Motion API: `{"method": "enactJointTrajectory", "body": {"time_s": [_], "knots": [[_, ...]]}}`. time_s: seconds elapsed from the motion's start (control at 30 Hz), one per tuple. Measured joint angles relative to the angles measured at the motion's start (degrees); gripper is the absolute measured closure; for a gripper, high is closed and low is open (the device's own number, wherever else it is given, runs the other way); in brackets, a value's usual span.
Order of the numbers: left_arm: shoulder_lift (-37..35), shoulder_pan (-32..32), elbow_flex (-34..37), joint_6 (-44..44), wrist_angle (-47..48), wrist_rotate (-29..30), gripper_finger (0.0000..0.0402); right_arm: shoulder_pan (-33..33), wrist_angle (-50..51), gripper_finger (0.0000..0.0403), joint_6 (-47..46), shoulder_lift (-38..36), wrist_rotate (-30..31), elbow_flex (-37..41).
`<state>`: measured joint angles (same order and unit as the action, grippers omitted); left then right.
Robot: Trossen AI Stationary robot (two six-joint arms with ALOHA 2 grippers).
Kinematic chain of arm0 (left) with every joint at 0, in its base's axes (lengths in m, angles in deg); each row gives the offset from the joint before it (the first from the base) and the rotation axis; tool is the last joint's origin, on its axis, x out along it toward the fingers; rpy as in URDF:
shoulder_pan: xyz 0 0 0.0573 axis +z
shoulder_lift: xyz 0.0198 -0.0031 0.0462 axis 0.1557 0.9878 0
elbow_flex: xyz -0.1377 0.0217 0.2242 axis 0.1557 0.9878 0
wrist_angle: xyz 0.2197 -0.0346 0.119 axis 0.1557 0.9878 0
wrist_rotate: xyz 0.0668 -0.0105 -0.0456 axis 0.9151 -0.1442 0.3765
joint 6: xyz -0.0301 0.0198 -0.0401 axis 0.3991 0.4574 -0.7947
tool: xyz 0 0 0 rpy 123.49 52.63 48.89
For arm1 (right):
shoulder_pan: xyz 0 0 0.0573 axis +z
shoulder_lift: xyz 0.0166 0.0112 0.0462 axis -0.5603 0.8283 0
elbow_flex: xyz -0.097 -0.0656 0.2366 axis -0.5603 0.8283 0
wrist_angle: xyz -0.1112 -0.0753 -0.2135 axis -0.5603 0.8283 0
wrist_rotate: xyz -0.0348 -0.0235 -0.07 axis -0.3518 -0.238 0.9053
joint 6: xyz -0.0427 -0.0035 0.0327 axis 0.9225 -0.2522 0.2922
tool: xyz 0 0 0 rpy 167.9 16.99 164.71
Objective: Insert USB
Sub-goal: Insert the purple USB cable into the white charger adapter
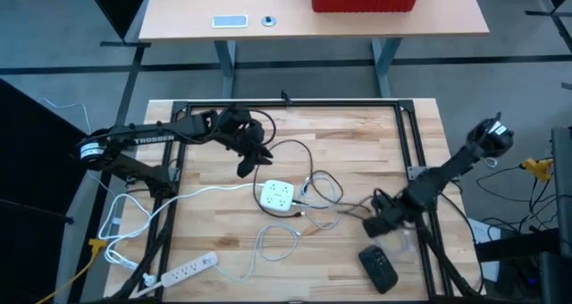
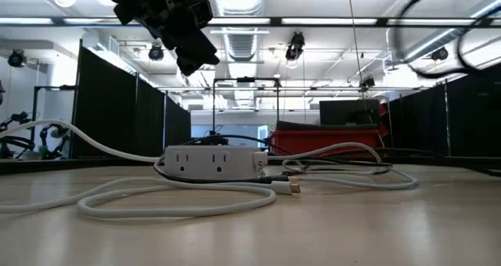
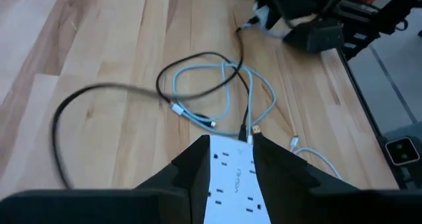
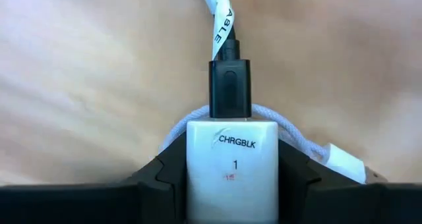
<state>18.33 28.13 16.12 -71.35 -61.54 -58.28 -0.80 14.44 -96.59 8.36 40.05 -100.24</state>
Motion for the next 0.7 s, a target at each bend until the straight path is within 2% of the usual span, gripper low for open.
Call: {"method": "enactJointTrajectory", "body": {"time_s": [0.13,0.27,0.43,0.57,0.7], "knots": [[0.0,0.11,0.0,-0.74,-1.32,0.01,0.0299,-9.49,2.43,0.028,10.14,-1.37,6.16,-0.76],[0.0,0.11,0.0,-2.03,-1.65,0.02,0.0299,-19.62,6.91,0.028,21.18,-2.7,17.61,-3.58],[0.0,0.11,0.0,-4.24,-1.68,-0.23,0.0299,-34.16,7.1,0.028,38.1,-5.14,24.29,-10.35],[-0.06,-0.05,-0.02,-5.54,-1.78,-5.1,0.0299,-42.9,7.46,0.028,52.48,-6.52,23.49,-18.28],[-0.22,-0.43,-0.04,-8.12,-1.25,-6.65,0.0299,-47.42,16.35,0.028,59.68,-6.71,19.06,-23.61]]}}
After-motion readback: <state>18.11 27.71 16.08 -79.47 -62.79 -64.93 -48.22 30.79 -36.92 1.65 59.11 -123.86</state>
